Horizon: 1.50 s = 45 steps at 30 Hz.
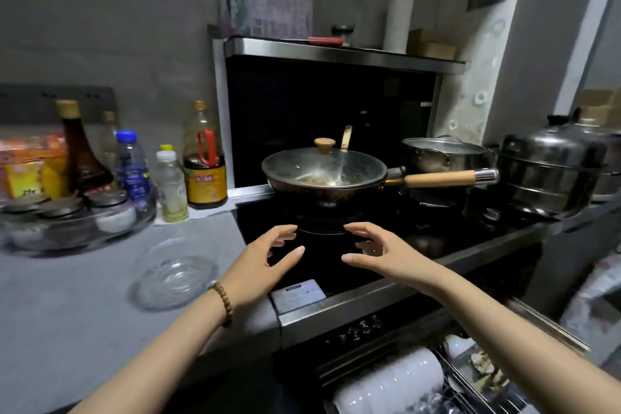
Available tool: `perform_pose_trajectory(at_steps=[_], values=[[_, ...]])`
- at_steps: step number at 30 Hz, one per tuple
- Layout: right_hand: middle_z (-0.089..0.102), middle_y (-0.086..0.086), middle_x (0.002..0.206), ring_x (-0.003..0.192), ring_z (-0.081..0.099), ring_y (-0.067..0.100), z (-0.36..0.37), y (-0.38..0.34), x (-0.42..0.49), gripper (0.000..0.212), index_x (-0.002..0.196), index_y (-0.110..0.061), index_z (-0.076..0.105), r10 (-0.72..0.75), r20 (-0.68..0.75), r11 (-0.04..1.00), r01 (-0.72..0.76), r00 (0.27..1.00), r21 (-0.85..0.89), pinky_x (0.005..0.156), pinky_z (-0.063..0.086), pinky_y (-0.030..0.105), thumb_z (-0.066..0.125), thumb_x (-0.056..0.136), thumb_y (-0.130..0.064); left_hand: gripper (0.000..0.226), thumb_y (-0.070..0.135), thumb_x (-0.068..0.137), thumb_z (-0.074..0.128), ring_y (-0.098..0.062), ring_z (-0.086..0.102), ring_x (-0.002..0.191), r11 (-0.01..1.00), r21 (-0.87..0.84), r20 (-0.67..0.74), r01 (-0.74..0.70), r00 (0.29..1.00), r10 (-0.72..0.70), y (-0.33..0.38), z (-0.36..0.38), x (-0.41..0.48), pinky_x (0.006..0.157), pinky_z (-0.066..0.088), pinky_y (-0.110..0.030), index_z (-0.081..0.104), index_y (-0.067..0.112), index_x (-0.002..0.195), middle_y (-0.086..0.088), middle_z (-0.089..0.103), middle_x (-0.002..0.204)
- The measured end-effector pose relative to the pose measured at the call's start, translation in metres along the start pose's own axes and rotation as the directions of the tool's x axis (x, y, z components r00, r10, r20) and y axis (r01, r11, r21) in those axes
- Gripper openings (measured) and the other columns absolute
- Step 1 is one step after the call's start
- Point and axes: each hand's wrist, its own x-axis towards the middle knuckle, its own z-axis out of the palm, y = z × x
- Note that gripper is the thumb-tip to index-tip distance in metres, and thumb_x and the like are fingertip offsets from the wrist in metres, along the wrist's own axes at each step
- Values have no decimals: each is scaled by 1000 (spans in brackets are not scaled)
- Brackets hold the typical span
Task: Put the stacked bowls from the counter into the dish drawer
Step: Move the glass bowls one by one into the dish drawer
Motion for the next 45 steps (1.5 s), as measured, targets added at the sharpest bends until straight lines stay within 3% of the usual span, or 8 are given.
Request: perform_pose_trajectory(at_steps=[4, 8, 17, 23, 31, 37, 40, 45], values=[[45, -9, 143, 130, 45, 12, 44, -27, 27, 61, 136, -27, 46, -48, 100, 999, 49, 994, -8, 103, 43, 28, 72, 81, -33, 44, 42, 85, 58, 2, 49, 115, 997, 44, -91, 68, 994, -63, -29, -49, -21, 95, 33, -8, 51, 27, 126, 16, 55, 123], [45, -10, 144, 134, 40, 11, 89, -50, 50, 60, 136, -27, 46, -107, 173, 994, 110, 979, -7, 106, 39, 28, 70, 82, -33, 41, 36, 86, 60, -3, 48, 117, 982, 110, -189, 155, 973, -132, -59, -87, -43, 102, 35, -22, 54, 22, 124, 10, 55, 126], [50, -5, 139, 129, 44, 7, 177, -82, 86, 44, 122, -24, 59, -265, 256, 928, 319, 930, -195, 99, 23, 7, 71, 81, -35, 42, 34, 85, 62, -14, 43, 124, 942, 163, -319, 293, 919, -230, -116, -120, -80, 104, 27, -20, 54, 19, 123, 2, 52, 130], [66, -4, 123, 118, 55, 13, 207, -91, 102, 31, 112, -21, 69, -250, 340, 871, 364, 907, -331, 107, 36, 30, 67, 84, -36, 45, 40, 86, 58, -2, 35, 127, 955, 71, -277, 290, 925, -260, -131, -117, -84, 108, 26, -22, 49, 24, 127, 7, 40, 144], [73, -1, 111, 102, 65, 15, 215, -93, 106, 25, 106, -18, 74, -346, 291, 827, 437, 892, -354, 83, 40, 16, 65, 86, -30, 51, 47, 85, 53, -4, 34, 129, 953, -23, -276, 302, 914, -296, -133, -116, -82, 107, 28, -24, 43, 27, 132, 6, 36, 146], [76, 5, 100, 84, 69, 6, 196, -95, 96, 22, 101, -7, 75, -364, 223, 921, 385, 904, -55, 81, 49, 10, 70, 84, -21, 83, 64, 72, 46, -12, 29, 134, 940, -190, -283, 284, 901, -329, -115, -108, -71, 104, 30, -28, 22, 30, 144, 4, 19, 155], [75, 10, 91, 74, 68, 11, 171, -94, 85, 22, 102, -1, 73, -334, 164, 936, 306, 928, 172, 77, 56, 20, 68, 85, -14, 97, 71, 67, 46, -22, 30, 138, 920, -294, -253, 260, 907, -337, -97, -98, -58, 102, 31, -29, 9, 31, 147, 2, 15, 156], [76, 7, 89, 78, 71, 10, 104, -85, 60, 19, 103, -6, 72, -251, 115, 892, 183, 961, 414, 73, 54, 17, 63, 88, -12, 123, 91, 48, 46, -7, 27, 136, 884, -429, -164, 186, 946, -278, -52, -61, -30, 102, 30, -17, 9, 29, 147, 8, 19, 154]])
